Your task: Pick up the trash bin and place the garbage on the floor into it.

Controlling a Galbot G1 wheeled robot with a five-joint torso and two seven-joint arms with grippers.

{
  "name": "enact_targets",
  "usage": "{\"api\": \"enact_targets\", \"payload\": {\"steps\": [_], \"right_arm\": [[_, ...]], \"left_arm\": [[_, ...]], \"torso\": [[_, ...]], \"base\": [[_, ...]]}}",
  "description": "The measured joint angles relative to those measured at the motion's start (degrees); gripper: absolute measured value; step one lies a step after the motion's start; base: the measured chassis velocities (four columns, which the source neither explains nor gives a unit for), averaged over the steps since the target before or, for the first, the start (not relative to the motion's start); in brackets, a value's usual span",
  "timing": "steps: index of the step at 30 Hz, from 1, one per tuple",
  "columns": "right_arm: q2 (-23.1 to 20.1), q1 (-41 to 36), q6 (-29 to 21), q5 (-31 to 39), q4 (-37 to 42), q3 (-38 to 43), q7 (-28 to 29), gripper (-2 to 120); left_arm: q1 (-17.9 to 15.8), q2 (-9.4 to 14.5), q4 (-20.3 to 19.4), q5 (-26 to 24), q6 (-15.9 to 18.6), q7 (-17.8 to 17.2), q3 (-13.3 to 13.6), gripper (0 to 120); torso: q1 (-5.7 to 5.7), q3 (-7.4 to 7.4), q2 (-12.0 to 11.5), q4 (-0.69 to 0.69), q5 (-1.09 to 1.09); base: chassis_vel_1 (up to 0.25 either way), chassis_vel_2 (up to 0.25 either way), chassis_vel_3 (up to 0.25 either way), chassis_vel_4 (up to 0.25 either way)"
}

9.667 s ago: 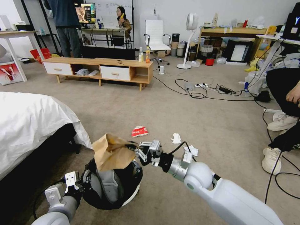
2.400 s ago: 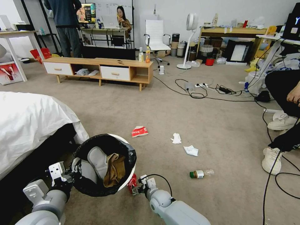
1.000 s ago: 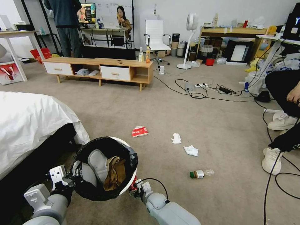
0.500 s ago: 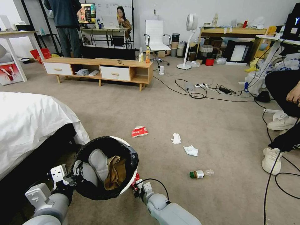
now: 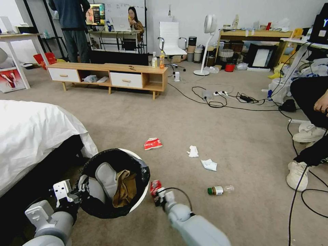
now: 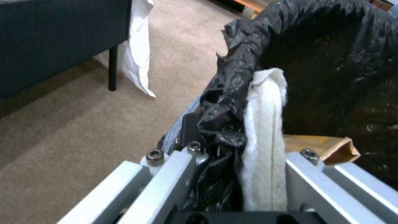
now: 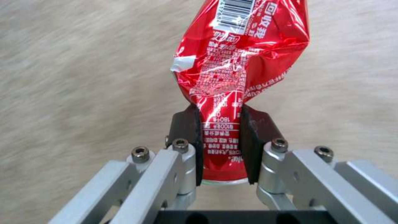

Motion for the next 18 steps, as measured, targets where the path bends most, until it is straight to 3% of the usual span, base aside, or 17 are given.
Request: {"api": "enact_targets", "payload": {"steps": [5,10,18], "right_arm": [[-3.9,-1.8,-0.3,0.2,5.0,3.1,0.8,17],[-12.0,-7.6,-0.5,0.0,18.7,11.7,1.8,17],[-16.8,-10.4,0.3,-1.2,31.5,20.9,3.2,17]], "left_arm": [[-0.2,0.4,0.0,-0.3,0.1,-0.1,0.1,6],[-0.8,0.7,0.6,-0.4,0.2,-0.3,1.0,6],[-0.5,1.7,1.0,-0.8,0.2,-0.3,1.2,6]], "torso": [[0.0,0.0,0.0,0.02,0.0],[0.0,-0.01,0.0,-0.02,0.01],[0.0,-0.01,0.0,0.03,0.0]], "base": [[0.0,0.0,0.0,0.0],[0.0,0.0,0.0,0.0],[0.0,0.0,0.0,0.0]]}}
